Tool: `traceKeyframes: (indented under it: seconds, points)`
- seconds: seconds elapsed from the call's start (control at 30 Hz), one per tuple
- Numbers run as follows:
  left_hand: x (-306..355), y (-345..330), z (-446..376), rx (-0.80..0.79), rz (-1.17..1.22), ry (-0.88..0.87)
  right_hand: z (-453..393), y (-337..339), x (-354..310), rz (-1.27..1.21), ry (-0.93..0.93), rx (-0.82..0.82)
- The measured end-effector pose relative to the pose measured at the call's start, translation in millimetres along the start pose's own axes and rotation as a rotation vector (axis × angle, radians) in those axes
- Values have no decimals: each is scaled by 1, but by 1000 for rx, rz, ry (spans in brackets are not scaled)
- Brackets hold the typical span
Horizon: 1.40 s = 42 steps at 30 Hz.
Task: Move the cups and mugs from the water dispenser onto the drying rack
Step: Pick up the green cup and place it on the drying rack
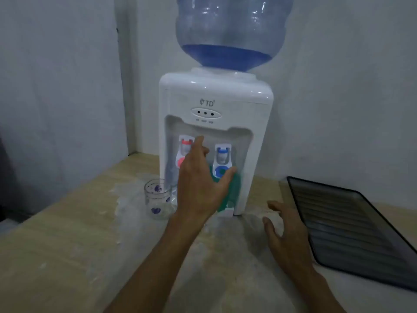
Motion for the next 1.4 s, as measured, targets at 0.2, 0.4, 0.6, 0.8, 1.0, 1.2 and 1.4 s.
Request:
traceKeyframes:
  seconds: [0.2,0.4,0.6,0.8,1.0,1.2,1.4]
  points:
    - [-7,-33,-25,-333,-147,-12,-1,1,-1,-14,-27,5]
    - [-25,-49,-9,-407,-320,-73,0,-4,2,-7,-16,-17]
    - [-33,-52,-4,-404,-258,-71,1,-7,6,-9,5,-25]
    - [-28,-47,2,-305,-188,-50,1,-4,3,-26,9,-21]
    - [-20,-41,8,-190,-176,-26,0,-4,1,-46,2,-21]
    - [-20,-34,9,-121,-116,-5,-3,-15,-29,-156,-26,-47]
    - [-21,-36,10,-133,-103,15,-13,-50,-46,-226,-126,-77]
Point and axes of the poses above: each hand's wrist, its own z-axis away from the middle knuckle, its own y-axis out of the back of the hand, x = y × z, the point moved 7 cm from there along -z, towards the middle knuckle
